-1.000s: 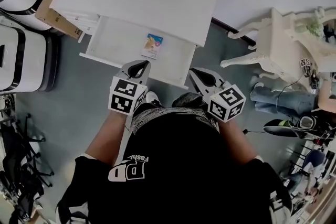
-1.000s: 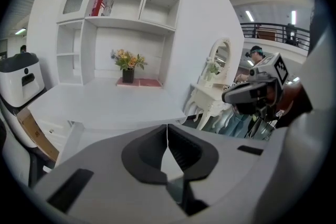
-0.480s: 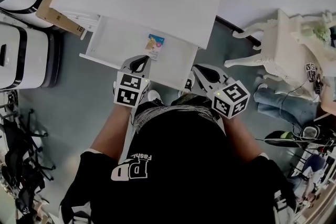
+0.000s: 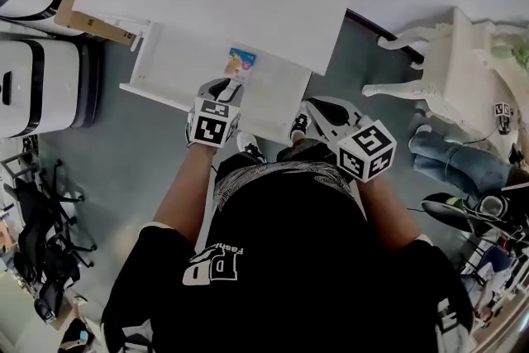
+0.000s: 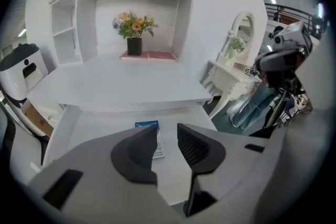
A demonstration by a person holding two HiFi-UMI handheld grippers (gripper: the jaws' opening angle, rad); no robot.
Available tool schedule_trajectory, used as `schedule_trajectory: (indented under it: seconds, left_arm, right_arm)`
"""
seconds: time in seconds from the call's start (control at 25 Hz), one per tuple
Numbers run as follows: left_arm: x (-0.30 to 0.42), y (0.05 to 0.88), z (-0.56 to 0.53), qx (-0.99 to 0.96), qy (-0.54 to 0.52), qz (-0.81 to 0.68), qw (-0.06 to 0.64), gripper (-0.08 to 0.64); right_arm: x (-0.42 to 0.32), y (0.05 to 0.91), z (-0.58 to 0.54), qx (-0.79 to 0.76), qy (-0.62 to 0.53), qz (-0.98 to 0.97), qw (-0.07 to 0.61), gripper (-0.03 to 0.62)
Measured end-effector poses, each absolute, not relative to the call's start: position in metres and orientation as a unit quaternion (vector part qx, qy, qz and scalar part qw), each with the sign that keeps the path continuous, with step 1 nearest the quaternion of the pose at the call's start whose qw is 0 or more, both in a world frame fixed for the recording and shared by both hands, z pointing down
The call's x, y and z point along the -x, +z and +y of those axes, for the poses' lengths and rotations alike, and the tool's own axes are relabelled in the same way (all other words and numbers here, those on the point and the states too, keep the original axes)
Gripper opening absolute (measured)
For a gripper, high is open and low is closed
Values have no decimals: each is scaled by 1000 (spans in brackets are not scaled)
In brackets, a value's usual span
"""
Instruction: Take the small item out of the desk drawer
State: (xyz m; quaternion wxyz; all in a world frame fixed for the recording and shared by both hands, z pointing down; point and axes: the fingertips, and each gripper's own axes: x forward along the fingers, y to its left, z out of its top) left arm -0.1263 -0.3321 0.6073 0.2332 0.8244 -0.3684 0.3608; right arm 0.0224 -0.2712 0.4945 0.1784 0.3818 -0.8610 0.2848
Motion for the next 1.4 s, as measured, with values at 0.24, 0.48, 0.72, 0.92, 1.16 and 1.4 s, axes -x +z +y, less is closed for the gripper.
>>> schedule_trajectory:
  seconds: [0.24, 0.48, 0.72, 0.92, 1.16, 1.4]
  left_arm:
    - [117, 658, -366, -797, 400, -386, 238, 193]
    - [119, 708, -381, -766, 448, -384, 254, 275]
    - [123, 741, -389, -749, 474, -375, 274, 295]
    - [129, 762, -397, -733, 488, -380, 283, 333]
    - [118, 779, -400, -717, 498, -377, 308, 373]
    - [121, 797, -400, -693, 523, -380, 320, 399]
  right_arm:
    - [-45, 514, -279, -376, 309, -856, 175, 9]
    - [-62, 526, -283, -375, 321, -851, 181, 9]
    - [-74, 536, -289, -384, 335, -841, 181, 9]
    - [-80, 542, -290, -386, 344, -836, 182, 9]
    - [-98, 547, -292, -396, 352, -828, 185, 9]
    - [-108, 552, -294, -400, 357, -823, 186, 9]
